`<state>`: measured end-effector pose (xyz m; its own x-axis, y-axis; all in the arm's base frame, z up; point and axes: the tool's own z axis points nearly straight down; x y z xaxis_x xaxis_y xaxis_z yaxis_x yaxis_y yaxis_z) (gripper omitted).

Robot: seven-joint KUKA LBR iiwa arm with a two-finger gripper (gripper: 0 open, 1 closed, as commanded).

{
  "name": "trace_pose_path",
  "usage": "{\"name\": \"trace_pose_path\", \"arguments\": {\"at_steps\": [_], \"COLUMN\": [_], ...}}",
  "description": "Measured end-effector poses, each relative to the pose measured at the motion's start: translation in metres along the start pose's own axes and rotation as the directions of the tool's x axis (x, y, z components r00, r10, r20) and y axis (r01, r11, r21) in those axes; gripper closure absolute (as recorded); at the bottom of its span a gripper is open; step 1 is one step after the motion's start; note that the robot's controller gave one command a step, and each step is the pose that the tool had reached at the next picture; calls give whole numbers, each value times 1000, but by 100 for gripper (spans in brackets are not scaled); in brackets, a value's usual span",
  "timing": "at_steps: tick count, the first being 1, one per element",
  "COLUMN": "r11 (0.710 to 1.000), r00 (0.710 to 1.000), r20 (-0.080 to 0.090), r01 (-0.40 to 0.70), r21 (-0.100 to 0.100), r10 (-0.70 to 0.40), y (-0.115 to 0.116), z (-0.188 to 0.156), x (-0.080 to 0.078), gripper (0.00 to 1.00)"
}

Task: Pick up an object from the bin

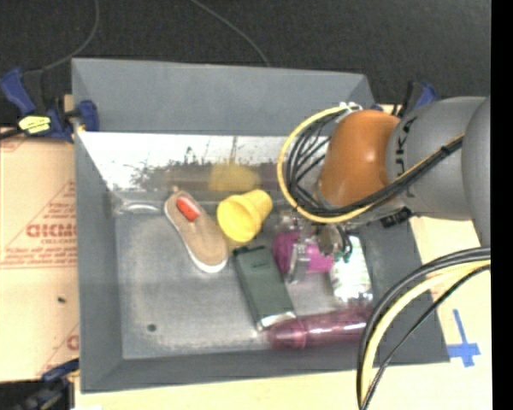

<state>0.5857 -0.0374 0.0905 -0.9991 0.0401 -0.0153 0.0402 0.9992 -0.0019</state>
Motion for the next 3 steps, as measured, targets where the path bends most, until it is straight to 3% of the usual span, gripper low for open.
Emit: {"name": "trace_pose_path", "arguments": {"at_steps": [1,2,3], "r11": [1000,1000,996], "r00": [1000,1000,996], "r20": [4,11,5], "r01": [-14,-15,-89], "r21": [-1,-1,-2], "r10": [14,15,89], "y": [5,5,-59], "z": [-39,-38,-16], "x": [-6,-13,16], "gripper": [100,100,100]}}
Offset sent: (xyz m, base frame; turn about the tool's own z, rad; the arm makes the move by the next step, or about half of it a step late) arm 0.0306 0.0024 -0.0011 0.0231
